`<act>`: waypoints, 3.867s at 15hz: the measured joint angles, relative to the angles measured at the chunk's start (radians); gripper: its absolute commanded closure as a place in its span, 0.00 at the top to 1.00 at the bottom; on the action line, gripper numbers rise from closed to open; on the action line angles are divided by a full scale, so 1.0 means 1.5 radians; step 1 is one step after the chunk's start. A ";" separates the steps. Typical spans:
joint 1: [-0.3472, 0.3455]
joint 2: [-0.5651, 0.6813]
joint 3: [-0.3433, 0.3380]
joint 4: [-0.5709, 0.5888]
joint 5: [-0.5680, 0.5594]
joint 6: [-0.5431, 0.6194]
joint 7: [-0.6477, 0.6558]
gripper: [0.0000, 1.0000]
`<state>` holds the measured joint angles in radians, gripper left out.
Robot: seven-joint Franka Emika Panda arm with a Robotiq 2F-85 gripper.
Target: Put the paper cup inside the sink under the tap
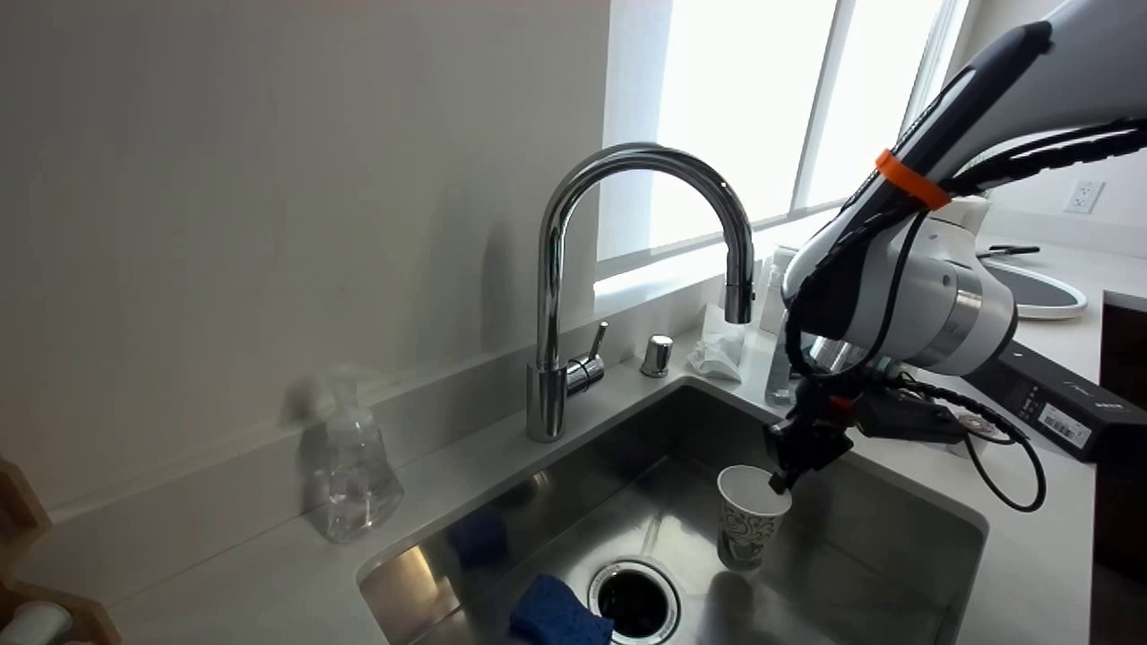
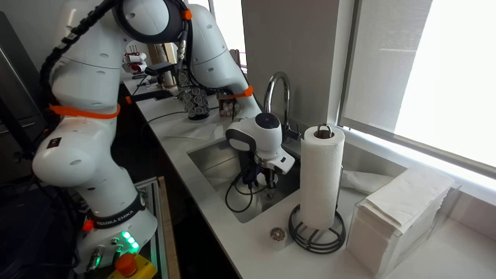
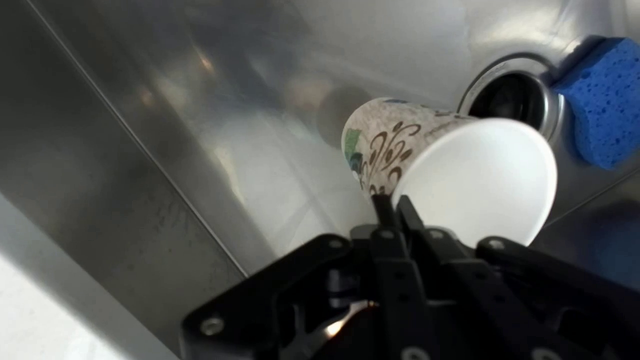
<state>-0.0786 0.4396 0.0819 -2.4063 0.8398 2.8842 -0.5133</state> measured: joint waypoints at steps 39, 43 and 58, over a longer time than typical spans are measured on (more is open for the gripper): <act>0.031 0.082 -0.023 0.081 -0.037 0.000 0.009 0.66; 0.030 0.083 -0.023 0.082 -0.041 0.000 0.005 0.96; 0.055 -0.023 0.002 -0.054 -0.077 0.079 -0.131 1.00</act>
<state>0.0044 0.4046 0.0845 -2.4871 0.7246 3.0022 -0.7091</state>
